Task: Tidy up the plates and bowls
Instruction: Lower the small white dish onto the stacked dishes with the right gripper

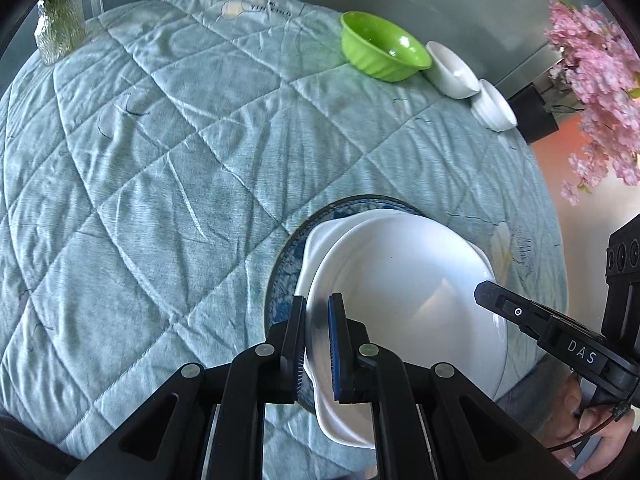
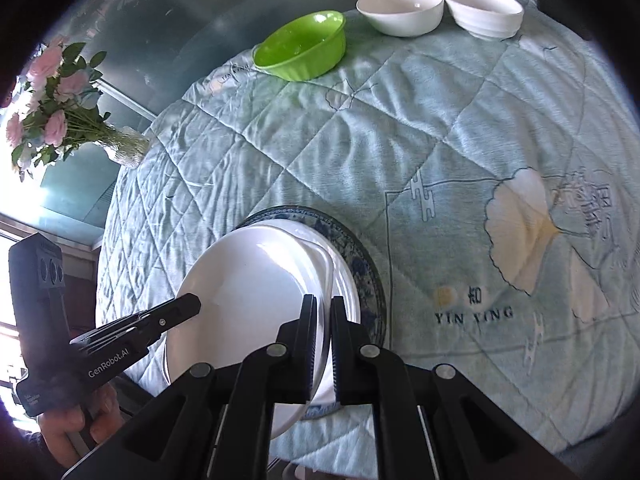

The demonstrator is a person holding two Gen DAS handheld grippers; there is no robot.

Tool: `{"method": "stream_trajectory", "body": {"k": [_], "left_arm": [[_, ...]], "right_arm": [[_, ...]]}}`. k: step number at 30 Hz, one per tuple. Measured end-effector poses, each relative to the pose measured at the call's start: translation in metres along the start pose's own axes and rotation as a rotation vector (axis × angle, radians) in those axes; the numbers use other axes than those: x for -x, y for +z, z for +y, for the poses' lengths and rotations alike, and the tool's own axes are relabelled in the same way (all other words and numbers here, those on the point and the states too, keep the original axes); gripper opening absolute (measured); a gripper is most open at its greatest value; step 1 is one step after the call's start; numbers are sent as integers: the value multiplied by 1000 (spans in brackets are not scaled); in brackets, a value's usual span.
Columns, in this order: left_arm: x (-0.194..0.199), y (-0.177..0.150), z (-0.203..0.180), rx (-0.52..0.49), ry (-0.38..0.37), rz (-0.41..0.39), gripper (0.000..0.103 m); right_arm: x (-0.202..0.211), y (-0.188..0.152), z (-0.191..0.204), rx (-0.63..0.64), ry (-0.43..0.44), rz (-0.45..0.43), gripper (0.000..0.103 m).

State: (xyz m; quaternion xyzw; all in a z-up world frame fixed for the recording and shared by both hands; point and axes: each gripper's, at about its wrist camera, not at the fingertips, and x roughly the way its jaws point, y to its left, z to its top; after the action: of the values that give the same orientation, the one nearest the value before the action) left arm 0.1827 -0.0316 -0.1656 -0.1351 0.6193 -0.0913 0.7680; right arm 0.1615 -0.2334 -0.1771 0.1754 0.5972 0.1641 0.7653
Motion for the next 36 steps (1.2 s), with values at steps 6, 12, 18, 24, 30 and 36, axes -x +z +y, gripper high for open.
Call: {"method": "stream_trajectory", "body": {"k": [6, 12, 18, 24, 30, 36], "left_arm": [[-9, 7, 4, -7, 6, -7, 6], [-10, 8, 0, -28, 11, 7, 6], [-15, 2, -4, -49, 32, 41, 7], [-16, -1, -5, -54, 30, 50, 7], [-14, -3, -5, -49, 26, 59, 7], [-10, -6, -6, -51, 25, 49, 7]], "right_arm": [[-14, 4, -5, 10, 11, -2, 7], [-17, 3, -7, 18, 7, -8, 7], [-18, -3, -7, 41, -16, -23, 7], [-18, -6, -3, 60, -31, -41, 9], [-15, -4, 0, 79, -47, -58, 9], [-7, -1, -1, 95, -64, -83, 15]]}}
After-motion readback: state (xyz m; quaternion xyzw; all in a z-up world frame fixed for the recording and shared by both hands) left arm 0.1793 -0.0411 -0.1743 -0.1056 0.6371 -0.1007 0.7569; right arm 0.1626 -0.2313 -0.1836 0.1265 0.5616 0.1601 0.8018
